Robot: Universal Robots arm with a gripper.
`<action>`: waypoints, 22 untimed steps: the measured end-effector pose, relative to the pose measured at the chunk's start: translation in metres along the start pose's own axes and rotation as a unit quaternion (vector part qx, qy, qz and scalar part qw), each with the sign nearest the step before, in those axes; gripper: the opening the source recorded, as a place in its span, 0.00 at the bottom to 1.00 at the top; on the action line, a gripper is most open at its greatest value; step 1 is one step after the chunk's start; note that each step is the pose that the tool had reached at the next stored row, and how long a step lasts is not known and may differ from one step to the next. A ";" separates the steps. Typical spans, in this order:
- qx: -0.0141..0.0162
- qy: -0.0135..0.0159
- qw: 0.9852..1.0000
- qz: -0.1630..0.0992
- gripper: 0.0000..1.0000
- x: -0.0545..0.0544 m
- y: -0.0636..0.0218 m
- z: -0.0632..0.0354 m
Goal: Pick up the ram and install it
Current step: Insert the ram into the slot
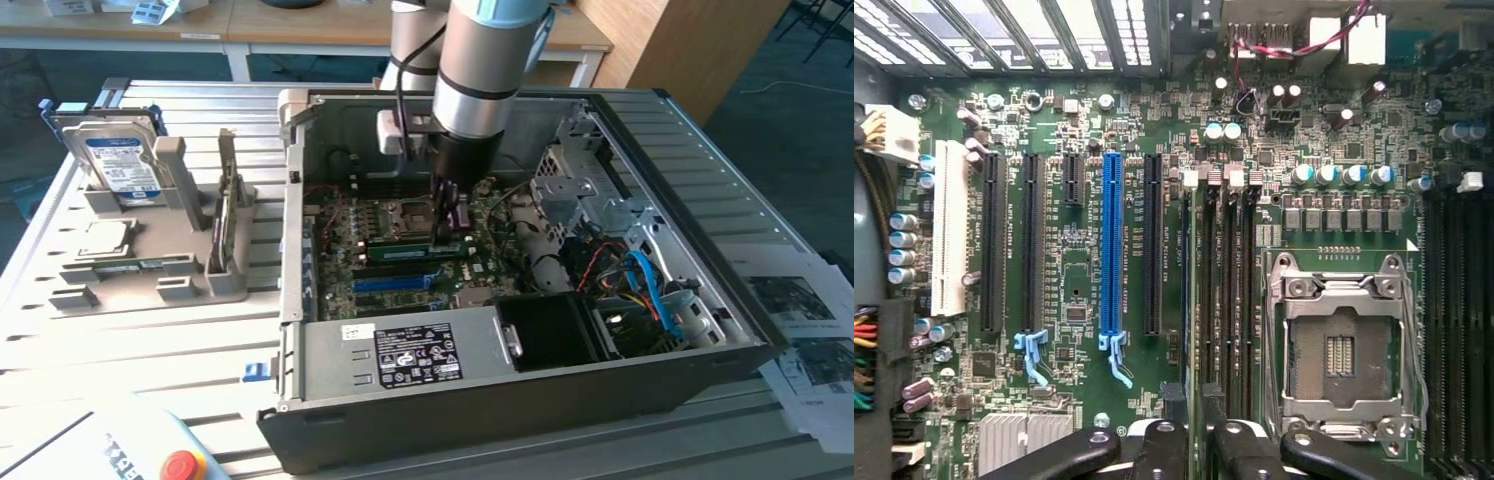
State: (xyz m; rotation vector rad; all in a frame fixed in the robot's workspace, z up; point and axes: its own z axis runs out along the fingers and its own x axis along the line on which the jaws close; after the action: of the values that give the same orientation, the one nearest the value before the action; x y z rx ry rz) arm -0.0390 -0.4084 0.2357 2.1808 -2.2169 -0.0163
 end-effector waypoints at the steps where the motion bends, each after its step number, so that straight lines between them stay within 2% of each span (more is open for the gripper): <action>1: 0.000 0.000 1.000 0.000 0.19 0.000 0.0000 -0.0015; 22: 0.000 0.000 1.000 0.000 0.19 0.001 0.0006 -0.0348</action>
State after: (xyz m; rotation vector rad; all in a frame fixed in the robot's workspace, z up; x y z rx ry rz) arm -0.0386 -0.4085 0.2705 2.1808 -2.2168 -0.0163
